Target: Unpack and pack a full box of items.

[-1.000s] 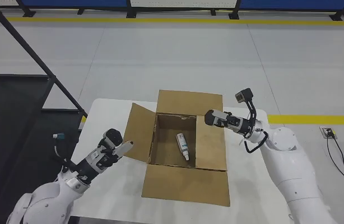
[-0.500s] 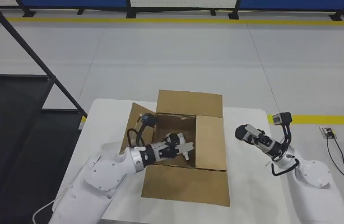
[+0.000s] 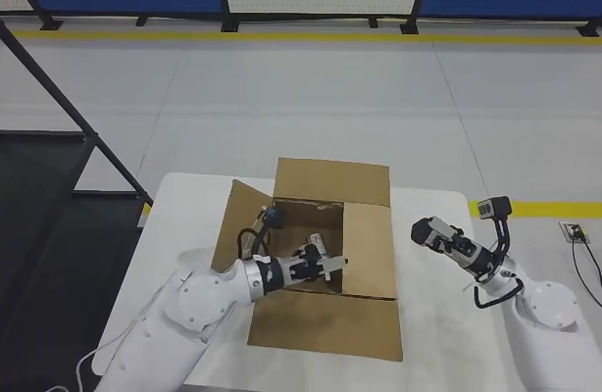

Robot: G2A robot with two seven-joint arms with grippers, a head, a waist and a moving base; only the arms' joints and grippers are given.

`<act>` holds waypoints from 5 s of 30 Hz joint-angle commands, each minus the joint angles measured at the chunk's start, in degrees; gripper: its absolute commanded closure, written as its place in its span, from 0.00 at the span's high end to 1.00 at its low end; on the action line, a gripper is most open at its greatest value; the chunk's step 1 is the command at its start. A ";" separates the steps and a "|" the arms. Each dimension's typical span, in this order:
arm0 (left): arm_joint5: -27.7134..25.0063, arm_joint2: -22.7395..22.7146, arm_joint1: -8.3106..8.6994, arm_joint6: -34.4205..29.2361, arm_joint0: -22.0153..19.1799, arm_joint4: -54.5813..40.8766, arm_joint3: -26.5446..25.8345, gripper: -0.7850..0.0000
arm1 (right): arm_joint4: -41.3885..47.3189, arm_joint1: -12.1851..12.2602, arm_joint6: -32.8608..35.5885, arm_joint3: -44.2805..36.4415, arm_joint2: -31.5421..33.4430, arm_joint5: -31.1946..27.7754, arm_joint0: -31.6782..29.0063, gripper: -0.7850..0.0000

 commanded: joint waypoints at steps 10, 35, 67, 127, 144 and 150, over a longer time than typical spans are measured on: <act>1.18 11.73 -5.31 -1.76 -10.41 -5.50 15.19 1.00 | 5.25 1.37 1.95 0.30 4.64 -3.45 -2.78 1.00; -4.82 15.96 -11.04 6.26 -15.26 -5.47 16.58 1.00 | 11.50 3.37 1.29 -1.08 9.55 -7.36 -7.66 1.00; -10.64 29.78 -29.08 10.75 -26.75 -9.72 45.98 1.00 | 20.62 5.99 11.16 0.67 15.80 -10.23 -17.19 1.00; -4.56 -40.05 -13.48 -8.49 18.91 -0.62 -18.16 1.00 | -16.76 6.98 -7.28 -19.22 -9.62 8.24 4.11 1.00; -8.08 -52.48 -12.35 -7.87 29.72 -8.66 -22.31 1.00 | -26.22 5.23 -8.78 -19.26 -22.83 15.65 11.40 1.00; -6.97 -50.77 -12.03 -7.19 29.90 -8.69 -22.08 1.00 | -45.95 4.21 5.34 -17.39 -34.64 23.45 22.49 1.00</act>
